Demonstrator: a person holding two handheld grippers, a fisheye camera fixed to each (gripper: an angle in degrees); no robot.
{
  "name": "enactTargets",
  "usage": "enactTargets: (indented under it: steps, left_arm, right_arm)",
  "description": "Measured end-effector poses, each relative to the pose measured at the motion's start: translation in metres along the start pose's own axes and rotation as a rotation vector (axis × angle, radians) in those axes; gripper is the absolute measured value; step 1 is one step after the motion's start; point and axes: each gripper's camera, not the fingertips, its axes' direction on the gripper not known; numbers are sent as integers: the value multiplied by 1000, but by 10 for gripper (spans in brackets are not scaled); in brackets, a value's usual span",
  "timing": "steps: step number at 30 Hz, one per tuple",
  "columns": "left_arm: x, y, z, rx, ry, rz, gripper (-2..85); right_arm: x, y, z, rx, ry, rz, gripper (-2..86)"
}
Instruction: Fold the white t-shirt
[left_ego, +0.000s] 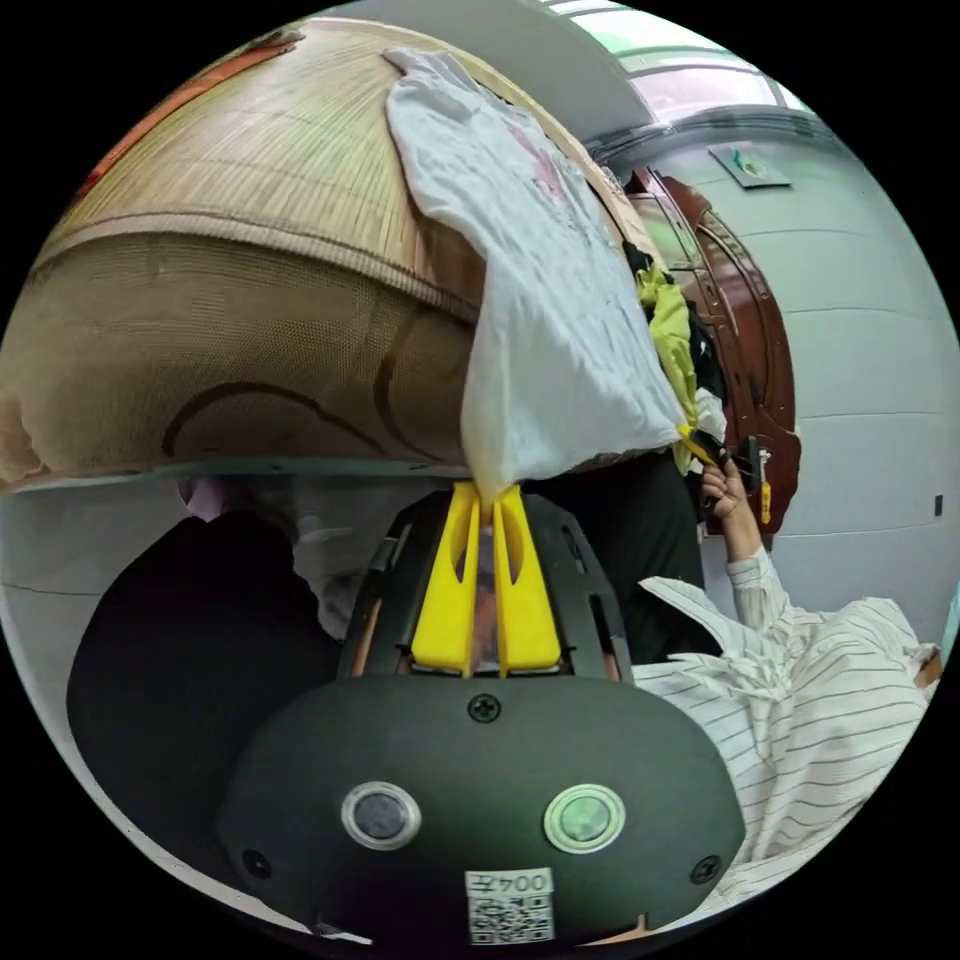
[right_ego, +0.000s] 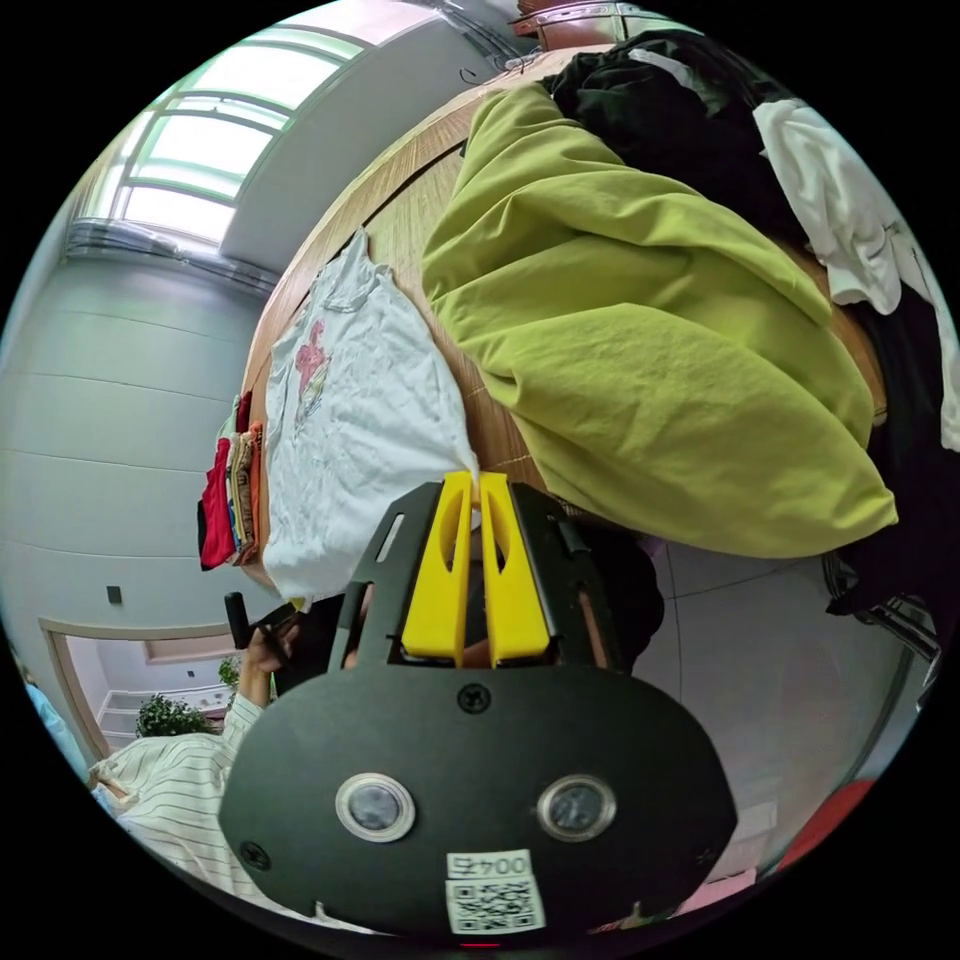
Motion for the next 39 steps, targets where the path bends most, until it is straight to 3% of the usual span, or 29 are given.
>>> enactTargets:
  steps: [8,22,29,33,39]
  left_arm:
    - [-29,45,-88,81,188,16,23]
    - [-82,131,-143,123,321,-44,21]
    - [-90,185,-176,248,468,-81,20]
    - [-93,174,-187,310,506,-79,20]
    - [-103,89,-216,421,591,-68,20]
  right_arm:
    - [-6,8,-9,-2,-33,-45,-7]
    - [8,78,-60,7,-191,-42,-6]
    - [13,121,-104,65,-311,3,-3]
    - [6,108,-119,122,-419,14,-2]
    - [-31,32,-119,180,-523,-19,-3]
